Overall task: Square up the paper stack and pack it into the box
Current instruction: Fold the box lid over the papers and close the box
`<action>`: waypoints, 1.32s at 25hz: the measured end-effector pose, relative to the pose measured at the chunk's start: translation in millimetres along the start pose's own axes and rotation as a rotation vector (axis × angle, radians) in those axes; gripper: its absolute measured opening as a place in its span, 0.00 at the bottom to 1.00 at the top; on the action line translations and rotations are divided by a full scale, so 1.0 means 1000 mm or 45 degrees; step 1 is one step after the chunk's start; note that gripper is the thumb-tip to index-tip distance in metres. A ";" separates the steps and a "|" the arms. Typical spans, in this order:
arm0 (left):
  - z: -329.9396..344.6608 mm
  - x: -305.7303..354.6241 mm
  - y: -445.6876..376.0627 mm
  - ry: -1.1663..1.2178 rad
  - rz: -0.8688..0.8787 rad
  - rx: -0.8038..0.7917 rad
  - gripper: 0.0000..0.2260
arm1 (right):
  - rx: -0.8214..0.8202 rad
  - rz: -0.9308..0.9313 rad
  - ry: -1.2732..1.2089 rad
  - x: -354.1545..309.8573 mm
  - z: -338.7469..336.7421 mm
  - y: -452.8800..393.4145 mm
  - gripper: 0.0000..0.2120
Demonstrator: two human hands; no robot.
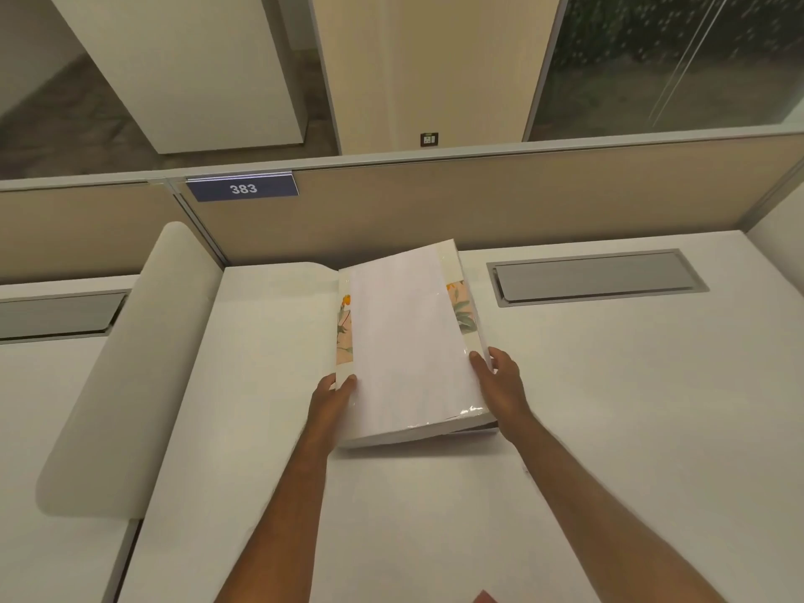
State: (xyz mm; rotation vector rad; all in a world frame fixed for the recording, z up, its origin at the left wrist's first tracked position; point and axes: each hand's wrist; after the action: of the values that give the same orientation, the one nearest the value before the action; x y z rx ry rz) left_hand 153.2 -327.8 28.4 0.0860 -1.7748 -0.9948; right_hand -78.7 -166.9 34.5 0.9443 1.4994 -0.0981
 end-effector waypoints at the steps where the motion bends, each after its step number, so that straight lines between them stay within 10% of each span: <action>1: 0.001 -0.001 0.000 0.023 0.016 0.005 0.24 | 0.010 0.022 0.051 0.007 0.000 0.000 0.25; 18: 0.012 -0.008 -0.005 0.234 0.284 0.178 0.18 | 0.036 0.065 0.024 0.030 -0.004 -0.010 0.22; 33: 0.010 -0.031 -0.007 -0.387 -0.157 0.097 0.34 | -0.355 0.445 -0.475 0.053 -0.052 0.021 0.23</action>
State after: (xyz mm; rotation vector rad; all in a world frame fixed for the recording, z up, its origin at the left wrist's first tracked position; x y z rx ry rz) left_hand 156.5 -311.9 -0.6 0.0971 -2.1067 -1.0723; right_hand -100.3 -97.6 9.1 0.8904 0.9606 0.1763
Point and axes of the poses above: each hand's wrist, its own y-axis away from the middle knuckle, its own z-axis out of the palm, x = y × z, and after that the axes turned 12 degrees about -x, right-handed
